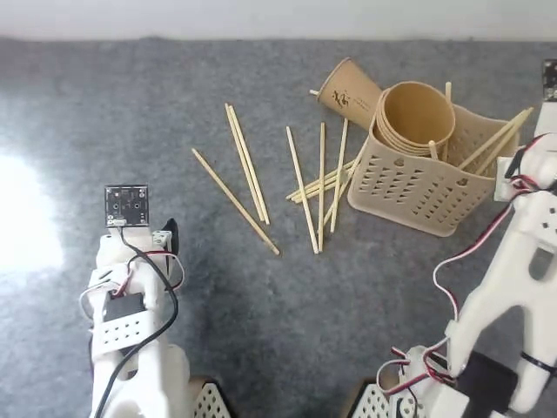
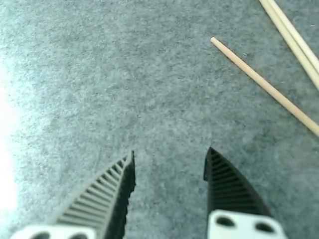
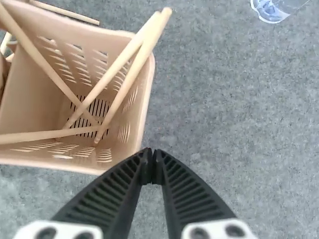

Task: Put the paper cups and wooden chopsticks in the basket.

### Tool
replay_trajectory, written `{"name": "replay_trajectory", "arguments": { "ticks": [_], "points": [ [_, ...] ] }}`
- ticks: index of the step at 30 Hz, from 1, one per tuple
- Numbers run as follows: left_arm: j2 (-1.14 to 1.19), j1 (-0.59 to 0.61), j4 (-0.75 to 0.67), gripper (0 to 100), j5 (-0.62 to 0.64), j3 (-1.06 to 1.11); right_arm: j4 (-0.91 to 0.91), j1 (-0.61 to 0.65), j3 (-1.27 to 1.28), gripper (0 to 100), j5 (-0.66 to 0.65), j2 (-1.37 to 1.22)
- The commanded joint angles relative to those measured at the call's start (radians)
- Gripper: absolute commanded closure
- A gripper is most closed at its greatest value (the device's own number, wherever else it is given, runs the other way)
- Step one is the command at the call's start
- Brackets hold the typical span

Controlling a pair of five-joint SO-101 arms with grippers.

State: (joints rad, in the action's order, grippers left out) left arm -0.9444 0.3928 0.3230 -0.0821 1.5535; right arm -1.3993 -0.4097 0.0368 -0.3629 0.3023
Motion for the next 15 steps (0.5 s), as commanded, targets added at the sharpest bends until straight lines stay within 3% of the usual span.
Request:
{"name": "replay_trajectory", "arguments": {
  "ticks": [1, 7, 15],
  "points": [
    [-0.017, -0.006, -0.025, 79, -0.012, -0.004, -0.021, 0.001, -0.026, 90.1, 0.025, 0.091],
    [-0.017, -0.006, -0.025, 79, -0.012, -0.004, -0.018, 0.031, -0.025, 88.0, 0.025, 0.220],
    [-0.017, -0.006, -0.025, 79, -0.012, -0.004, 0.024, 0.068, -0.026, 88.0, 0.055, 0.150]
  ]
}}
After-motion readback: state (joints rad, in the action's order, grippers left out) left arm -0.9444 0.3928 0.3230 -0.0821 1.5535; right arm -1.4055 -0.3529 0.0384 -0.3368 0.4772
